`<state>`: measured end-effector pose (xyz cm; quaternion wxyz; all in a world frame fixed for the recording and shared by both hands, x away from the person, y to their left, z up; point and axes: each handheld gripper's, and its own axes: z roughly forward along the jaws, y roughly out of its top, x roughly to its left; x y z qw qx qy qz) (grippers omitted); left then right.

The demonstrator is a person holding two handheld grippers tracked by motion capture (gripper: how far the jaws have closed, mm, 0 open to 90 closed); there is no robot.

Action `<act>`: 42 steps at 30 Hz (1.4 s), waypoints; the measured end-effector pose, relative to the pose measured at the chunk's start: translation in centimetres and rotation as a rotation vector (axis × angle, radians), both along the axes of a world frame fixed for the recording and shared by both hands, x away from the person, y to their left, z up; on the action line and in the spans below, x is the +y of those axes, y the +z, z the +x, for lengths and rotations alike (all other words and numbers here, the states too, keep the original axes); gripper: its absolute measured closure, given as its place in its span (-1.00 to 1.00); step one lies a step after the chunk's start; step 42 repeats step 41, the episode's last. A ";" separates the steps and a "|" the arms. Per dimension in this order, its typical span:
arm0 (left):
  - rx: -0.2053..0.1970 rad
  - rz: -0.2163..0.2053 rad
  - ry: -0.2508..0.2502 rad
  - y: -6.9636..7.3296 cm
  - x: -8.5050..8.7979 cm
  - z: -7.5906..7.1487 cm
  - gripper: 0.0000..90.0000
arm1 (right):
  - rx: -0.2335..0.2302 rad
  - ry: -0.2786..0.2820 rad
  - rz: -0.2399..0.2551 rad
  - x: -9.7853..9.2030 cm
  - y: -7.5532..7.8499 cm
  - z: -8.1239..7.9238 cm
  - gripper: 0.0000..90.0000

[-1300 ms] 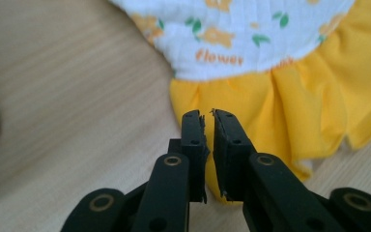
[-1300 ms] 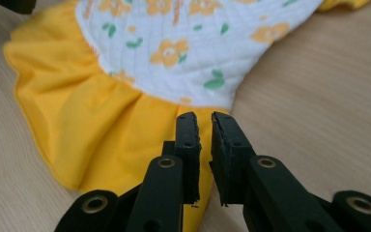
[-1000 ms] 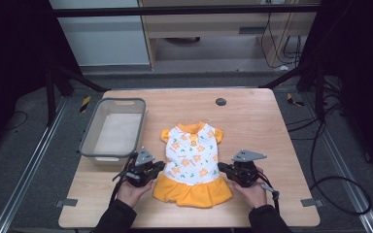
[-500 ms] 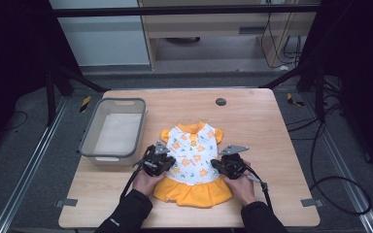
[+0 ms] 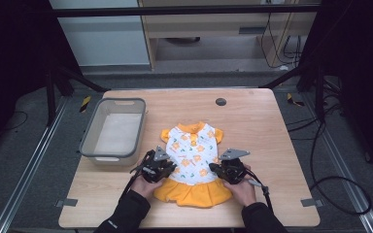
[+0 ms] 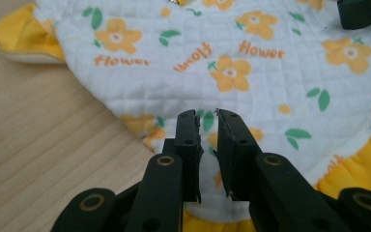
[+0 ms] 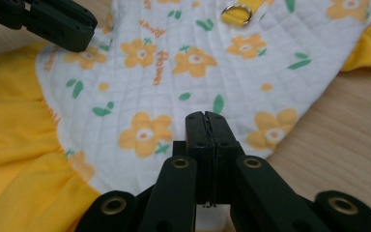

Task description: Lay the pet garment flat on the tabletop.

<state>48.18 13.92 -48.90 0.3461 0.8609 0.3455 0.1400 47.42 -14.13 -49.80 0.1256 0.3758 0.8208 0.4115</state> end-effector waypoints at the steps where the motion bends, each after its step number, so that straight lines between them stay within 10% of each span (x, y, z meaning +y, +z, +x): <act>1: -0.001 0.004 -0.002 -0.1 0.0 -0.1 0.75 | 0.004 0.004 -0.008 0.0 -0.1 -0.1 0.99; 13: -0.044 -0.019 0.007 0.7 0.7 -1.5 0.57 | 0.017 0.013 0.012 -0.5 0.3 -1.0 0.86; 23: -0.113 -0.119 0.032 2.3 4.9 -4.3 0.01 | -0.129 -0.113 0.028 -4.0 2.0 -2.3 -0.06; 30: -0.114 -0.133 0.104 2.0 8.0 -5.8 -0.30 | -0.128 -0.211 0.050 -7.3 1.8 -3.2 -0.50; 42: -0.110 -0.119 0.170 1.7 11.3 -6.6 -0.50 | -0.114 -0.316 0.045 -10.4 1.3 -3.8 -0.67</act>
